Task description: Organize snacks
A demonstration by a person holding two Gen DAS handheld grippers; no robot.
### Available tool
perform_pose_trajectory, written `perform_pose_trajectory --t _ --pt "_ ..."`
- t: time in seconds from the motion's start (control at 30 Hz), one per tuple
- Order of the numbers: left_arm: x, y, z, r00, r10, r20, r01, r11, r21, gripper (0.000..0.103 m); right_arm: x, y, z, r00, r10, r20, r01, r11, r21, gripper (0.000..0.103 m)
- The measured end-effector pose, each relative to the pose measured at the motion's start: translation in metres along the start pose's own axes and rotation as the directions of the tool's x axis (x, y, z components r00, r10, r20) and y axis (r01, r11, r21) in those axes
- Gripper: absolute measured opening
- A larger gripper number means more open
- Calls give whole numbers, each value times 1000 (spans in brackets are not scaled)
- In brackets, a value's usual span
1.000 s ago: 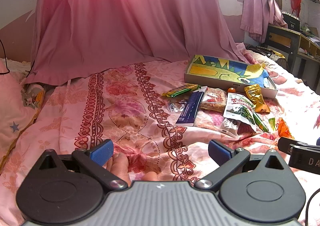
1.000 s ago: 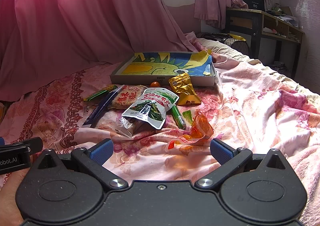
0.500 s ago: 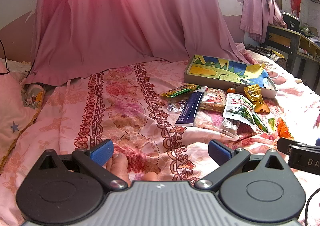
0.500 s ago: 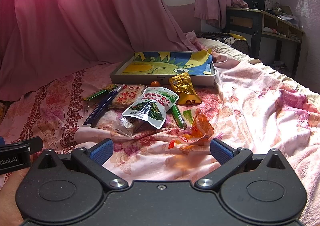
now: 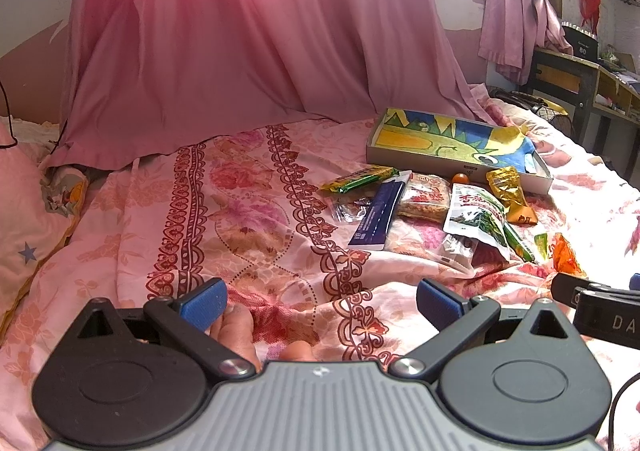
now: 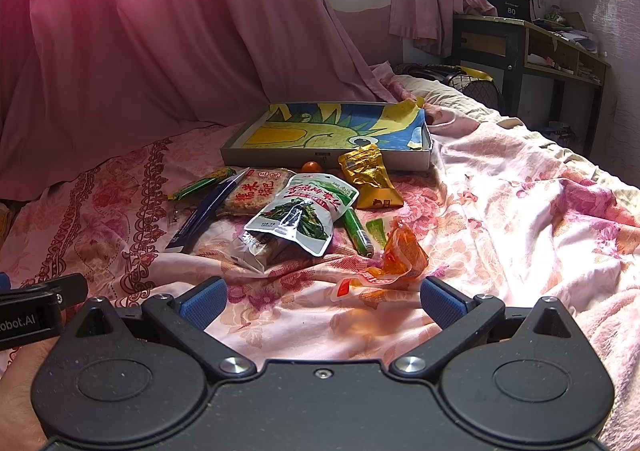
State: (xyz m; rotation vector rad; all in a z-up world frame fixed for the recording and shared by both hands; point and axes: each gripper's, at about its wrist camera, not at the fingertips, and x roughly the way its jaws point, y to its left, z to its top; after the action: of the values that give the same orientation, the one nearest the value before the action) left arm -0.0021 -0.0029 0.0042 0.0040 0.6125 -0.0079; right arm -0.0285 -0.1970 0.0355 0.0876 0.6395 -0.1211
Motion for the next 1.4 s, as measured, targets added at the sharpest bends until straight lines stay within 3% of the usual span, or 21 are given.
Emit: perform_pose_trajectory --t 0.6,0.77,0.83,1.0,1.23,1.4 --pt "0 -1 -1 1000 1 0 -1 1000 1 103 -7 7 -1 999 -29 27 30 999 -33 102" --pt "11 -4 3 1000 14 -26 -14 1000 0 103 -17 9 6 988 -128 91 133 989 -58 102" --pt "15 -5 7 999 8 -31 -8 1000 -11 103 -17 7 7 988 -123 96 128 991 -45 102" --pt "28 -10 20 999 -36 -41 35 999 -11 103 -5 -21 17 999 26 33 -30 992 126 103" --pt "59 -29 42 988 -145 -60 147 989 28 103 19 -47 31 998 48 -44 -38 980 195 102" --pt "86 -42 55 973 -216 -82 220 975 37 103 46 -67 41 990 29 -135 1 976 218 102"
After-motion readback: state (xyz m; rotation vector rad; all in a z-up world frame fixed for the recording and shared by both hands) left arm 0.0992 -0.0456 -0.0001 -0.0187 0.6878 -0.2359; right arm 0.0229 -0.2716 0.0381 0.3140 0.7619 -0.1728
